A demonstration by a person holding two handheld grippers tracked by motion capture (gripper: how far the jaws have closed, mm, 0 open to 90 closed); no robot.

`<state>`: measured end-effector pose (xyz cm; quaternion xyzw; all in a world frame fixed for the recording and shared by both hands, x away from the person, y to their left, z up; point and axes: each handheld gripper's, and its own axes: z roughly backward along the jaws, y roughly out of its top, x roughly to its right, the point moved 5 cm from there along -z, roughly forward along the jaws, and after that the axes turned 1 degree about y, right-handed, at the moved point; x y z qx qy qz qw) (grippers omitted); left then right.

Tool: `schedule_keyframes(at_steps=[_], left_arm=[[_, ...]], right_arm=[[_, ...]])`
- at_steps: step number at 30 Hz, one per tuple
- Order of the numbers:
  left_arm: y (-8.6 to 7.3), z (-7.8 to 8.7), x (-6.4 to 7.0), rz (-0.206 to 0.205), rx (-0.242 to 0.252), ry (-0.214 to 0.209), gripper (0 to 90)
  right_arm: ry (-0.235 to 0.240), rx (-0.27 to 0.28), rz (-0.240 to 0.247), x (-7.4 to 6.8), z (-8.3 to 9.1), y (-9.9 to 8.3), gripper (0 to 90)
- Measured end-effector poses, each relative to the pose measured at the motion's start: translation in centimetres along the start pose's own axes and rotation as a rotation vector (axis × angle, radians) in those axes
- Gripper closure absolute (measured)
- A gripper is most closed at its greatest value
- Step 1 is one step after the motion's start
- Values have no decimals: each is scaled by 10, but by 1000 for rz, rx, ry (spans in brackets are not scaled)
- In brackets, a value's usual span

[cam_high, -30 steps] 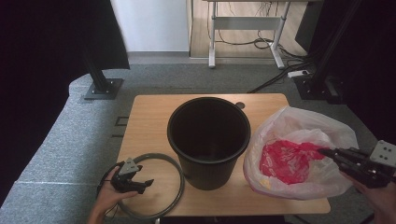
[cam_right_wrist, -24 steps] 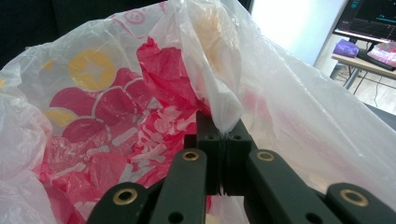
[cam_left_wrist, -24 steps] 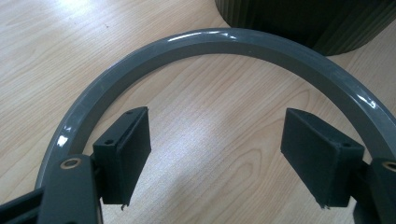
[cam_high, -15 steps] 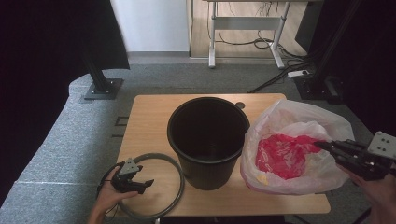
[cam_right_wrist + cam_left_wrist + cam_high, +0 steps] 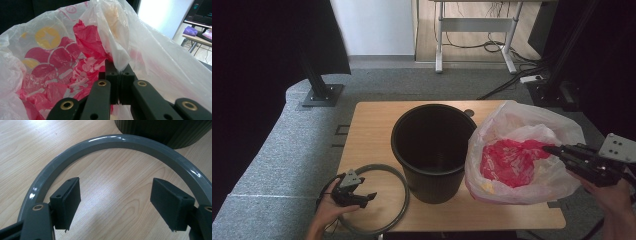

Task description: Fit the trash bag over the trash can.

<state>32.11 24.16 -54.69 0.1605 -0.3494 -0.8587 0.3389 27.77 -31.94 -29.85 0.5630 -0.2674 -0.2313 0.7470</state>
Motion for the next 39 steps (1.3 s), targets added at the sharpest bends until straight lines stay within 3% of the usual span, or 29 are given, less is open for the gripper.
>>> schedule_keyframes(at_steps=[11, 39], left_arm=[[0, -1, 1, 0, 0, -1, 243], [0, -1, 1, -4, -5, -7, 244]], right_arm=[[12, 8, 3, -2, -3, 7, 881], [44, 3, -11, -4, -34, 17, 881]])
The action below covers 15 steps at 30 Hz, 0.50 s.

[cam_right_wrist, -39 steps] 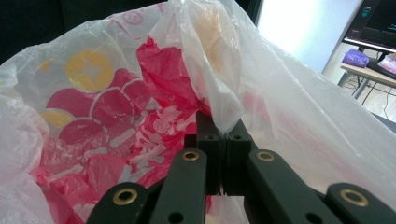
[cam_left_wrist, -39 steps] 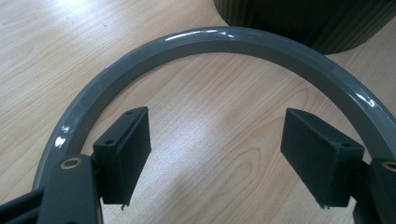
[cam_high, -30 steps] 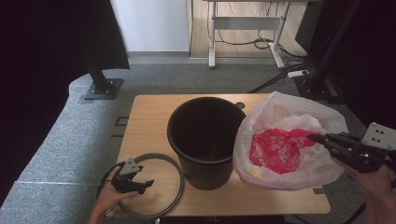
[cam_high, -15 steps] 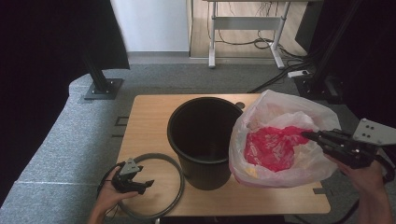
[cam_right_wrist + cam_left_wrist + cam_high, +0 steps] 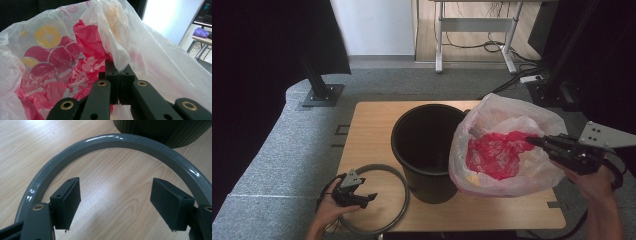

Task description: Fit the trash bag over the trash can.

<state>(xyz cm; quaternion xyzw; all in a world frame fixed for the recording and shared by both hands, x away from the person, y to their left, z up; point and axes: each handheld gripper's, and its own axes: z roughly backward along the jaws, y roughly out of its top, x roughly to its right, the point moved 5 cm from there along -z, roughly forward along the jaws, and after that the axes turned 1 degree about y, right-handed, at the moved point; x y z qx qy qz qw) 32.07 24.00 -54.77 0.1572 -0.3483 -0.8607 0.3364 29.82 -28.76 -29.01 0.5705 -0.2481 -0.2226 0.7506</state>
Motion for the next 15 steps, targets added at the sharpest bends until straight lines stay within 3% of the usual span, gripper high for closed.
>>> schedule_keyframes(at_steps=[15], left_arm=[[0, 0, 0, -3, -1, -1, 243]], right_arm=[[12, -7, -10, 0, -21, 4, 881]])
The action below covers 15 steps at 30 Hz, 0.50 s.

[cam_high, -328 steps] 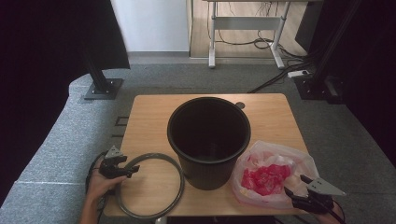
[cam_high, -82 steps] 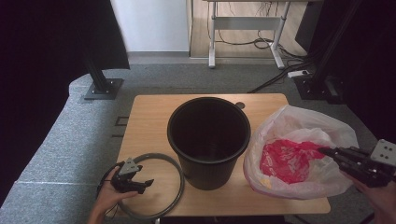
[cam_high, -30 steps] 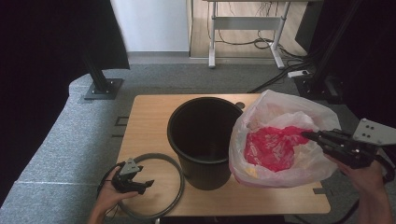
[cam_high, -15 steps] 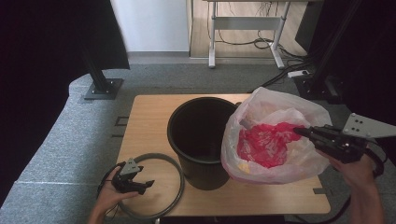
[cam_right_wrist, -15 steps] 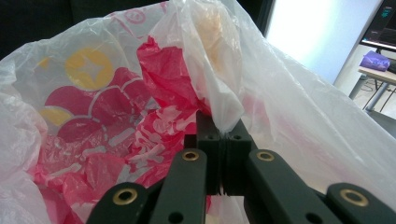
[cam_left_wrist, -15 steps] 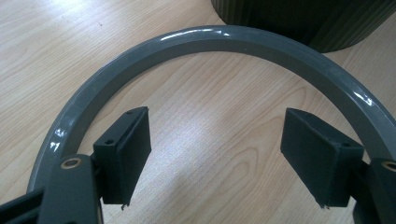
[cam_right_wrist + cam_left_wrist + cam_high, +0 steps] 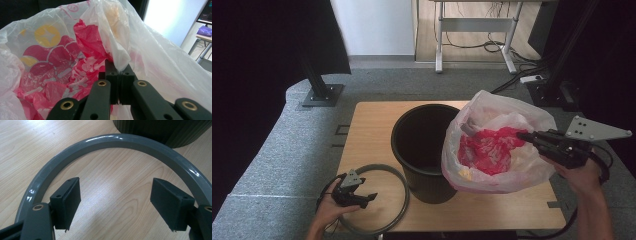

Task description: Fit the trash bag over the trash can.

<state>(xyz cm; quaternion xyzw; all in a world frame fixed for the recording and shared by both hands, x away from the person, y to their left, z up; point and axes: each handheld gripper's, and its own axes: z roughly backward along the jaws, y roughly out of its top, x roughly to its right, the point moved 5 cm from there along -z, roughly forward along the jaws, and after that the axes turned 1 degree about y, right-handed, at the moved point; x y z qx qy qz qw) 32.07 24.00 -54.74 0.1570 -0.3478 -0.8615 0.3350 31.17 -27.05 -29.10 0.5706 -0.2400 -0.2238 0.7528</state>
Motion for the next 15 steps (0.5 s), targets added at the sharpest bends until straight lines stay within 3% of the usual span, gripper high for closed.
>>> schedule_keyframes(at_steps=[15], left_arm=[[1, 0, 1, -4, 1, -1, 244]], right_arm=[[16, -3, 1, -4, -20, 11, 882]])
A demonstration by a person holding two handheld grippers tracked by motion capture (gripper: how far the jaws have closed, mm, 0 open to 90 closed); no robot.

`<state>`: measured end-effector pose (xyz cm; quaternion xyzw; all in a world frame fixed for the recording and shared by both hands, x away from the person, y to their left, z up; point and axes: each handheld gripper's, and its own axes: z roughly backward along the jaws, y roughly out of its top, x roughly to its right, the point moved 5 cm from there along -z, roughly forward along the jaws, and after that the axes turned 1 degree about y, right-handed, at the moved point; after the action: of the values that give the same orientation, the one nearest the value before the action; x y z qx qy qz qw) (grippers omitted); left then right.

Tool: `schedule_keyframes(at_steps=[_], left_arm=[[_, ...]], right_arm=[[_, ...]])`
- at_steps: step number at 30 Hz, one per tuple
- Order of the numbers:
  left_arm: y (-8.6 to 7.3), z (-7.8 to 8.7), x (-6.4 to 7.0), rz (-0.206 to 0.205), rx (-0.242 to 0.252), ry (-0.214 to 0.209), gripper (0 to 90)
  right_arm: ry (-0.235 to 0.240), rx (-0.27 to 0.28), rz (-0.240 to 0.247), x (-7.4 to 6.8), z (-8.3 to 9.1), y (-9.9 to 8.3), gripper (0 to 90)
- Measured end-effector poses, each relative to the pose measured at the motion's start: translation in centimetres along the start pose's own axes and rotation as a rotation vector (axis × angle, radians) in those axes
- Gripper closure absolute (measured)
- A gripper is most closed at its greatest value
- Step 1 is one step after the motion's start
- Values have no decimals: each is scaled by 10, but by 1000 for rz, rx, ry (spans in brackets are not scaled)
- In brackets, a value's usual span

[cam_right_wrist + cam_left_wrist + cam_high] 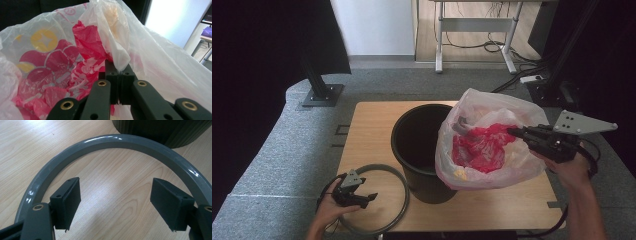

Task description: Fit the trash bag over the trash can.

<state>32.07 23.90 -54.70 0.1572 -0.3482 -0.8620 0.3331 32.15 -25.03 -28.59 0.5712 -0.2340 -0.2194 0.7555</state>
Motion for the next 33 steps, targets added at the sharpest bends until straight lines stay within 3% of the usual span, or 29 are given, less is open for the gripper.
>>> schedule_keyframes(at_steps=[15, 33], left_arm=[[0, 1, 0, 1, 4, 0, 244], [0, 0, 0, -3, -2, -4, 244]], right_arm=[[8, 17, 13, -2, -5, 17, 882], [44, 45, -9, -3, -22, 29, 882]])
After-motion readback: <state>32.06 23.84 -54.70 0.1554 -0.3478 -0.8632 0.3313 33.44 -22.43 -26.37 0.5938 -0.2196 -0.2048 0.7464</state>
